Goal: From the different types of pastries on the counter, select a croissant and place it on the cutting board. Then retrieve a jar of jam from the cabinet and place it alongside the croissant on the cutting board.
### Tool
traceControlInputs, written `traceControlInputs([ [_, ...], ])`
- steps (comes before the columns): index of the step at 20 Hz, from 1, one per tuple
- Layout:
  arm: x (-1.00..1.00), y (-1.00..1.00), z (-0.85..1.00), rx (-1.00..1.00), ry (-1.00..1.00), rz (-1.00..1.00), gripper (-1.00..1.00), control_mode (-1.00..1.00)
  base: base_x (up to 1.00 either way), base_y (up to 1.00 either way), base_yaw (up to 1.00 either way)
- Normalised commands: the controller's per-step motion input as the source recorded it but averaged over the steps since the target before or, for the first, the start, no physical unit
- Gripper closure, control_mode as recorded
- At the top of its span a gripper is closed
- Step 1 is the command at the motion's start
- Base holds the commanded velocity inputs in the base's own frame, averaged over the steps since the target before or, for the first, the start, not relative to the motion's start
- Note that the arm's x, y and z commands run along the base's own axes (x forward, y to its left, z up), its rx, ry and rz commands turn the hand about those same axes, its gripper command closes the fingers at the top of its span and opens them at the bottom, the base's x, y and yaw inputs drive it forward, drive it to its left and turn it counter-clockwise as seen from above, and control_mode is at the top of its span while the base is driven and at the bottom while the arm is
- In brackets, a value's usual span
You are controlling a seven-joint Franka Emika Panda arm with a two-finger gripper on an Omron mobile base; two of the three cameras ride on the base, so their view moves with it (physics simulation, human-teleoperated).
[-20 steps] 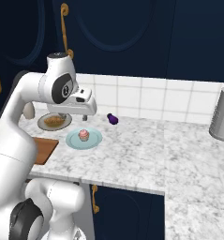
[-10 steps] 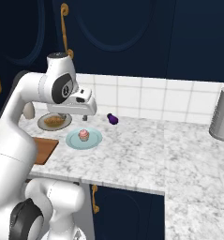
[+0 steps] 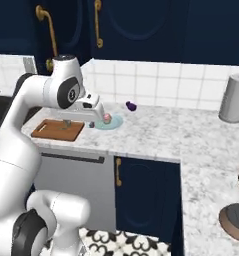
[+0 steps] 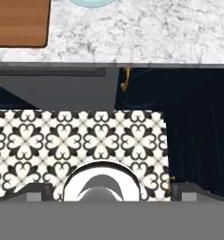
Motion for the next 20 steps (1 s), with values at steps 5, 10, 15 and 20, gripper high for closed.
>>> traceControlInputs([
  [5,0.0,0.0,0.0,0.0,0.0,0.0,-1.0,1.0,-0.58,1.0,-0.01],
  [10,0.0,0.0,0.0,0.0,0.0,0.0,-1.0,1.0,0.24,0.74,0.0],
  [15,0.0,0.0,0.0,0.0,0.0,0.0,-1.0,1.0,0.98,0.0,0.0],
  [20,0.0,0.0,0.0,0.0,0.0,0.0,-1.0,1.0,0.3,0.42,0.0],
])
